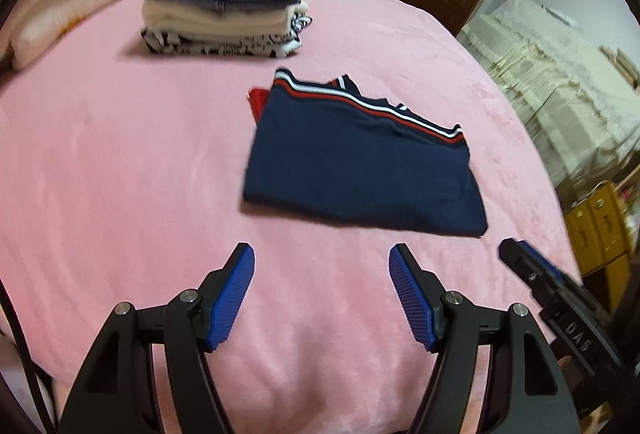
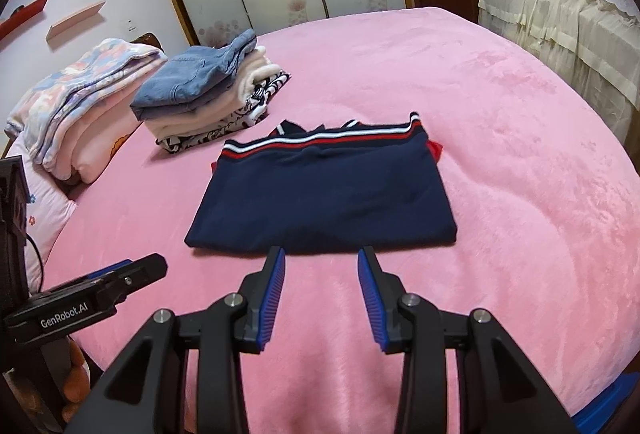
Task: Fold large clothes
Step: 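Open both tools and lift them off the folded jacket, then grasp one side of the jacket with the left tool and fold it over the other half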
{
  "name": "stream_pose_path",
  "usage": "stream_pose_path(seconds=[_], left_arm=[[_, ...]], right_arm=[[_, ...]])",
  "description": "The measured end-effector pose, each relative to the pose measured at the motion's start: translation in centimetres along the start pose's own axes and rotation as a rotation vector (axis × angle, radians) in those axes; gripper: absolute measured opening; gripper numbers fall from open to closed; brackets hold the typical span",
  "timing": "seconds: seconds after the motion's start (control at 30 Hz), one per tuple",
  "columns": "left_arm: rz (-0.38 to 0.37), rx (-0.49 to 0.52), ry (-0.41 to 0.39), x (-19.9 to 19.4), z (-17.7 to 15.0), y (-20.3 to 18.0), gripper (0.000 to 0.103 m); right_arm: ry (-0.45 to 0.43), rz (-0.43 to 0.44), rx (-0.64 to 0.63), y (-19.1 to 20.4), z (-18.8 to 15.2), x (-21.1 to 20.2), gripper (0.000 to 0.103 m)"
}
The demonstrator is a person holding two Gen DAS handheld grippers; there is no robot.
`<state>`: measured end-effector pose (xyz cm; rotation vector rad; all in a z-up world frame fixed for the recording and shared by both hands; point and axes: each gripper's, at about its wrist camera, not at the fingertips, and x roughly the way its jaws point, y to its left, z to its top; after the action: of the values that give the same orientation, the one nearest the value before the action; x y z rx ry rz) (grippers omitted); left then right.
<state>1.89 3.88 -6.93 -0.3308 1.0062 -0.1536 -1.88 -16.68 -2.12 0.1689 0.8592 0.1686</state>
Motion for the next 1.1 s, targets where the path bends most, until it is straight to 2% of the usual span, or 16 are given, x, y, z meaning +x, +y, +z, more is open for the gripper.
stream_pose_path(seconds=[0.2, 0.33, 0.47, 0.73, 1.0, 1.07, 1.1], left_arm=[[-0.163, -0.155, 0.042, 3.9, -1.5, 3.2, 0.069], [-0.207, -0.248, 0.072, 6.9, -2.0, 5.2, 0.069], [-0.269, -0.31, 0.043, 9.1, -1.9, 6.6, 0.068], [-0.298, -0.312, -0.058, 12.1, 1.3, 6.9, 0.068], [-0.324, -0.359, -0.095, 14.5, 4.5, 6.5, 0.068], [-0.328, -0.385, -0.105, 14.7, 5.0, 6.5, 0.063], [-0.324, -0.391, -0.108, 14.6, 5.1, 6.4, 0.052]], right_arm=[[0.041, 0.007, 0.004, -0.1, -0.6, 2.0, 0.038], [0.048, 0.011, 0.002, -0.3, -0.6, 3.5, 0.038], [0.054, 0.01, -0.006, -0.3, -0.3, 4.9, 0.038], [0.067, 0.006, -0.006, -0.7, 0.5, 8.1, 0.038], [0.018, -0.019, -0.028, -0.6, 3.1, 9.9, 0.038], [0.007, -0.04, -0.046, -0.3, 4.1, 10.5, 0.037], [-0.002, -0.053, -0.057, -0.1, 4.5, 10.8, 0.035]])
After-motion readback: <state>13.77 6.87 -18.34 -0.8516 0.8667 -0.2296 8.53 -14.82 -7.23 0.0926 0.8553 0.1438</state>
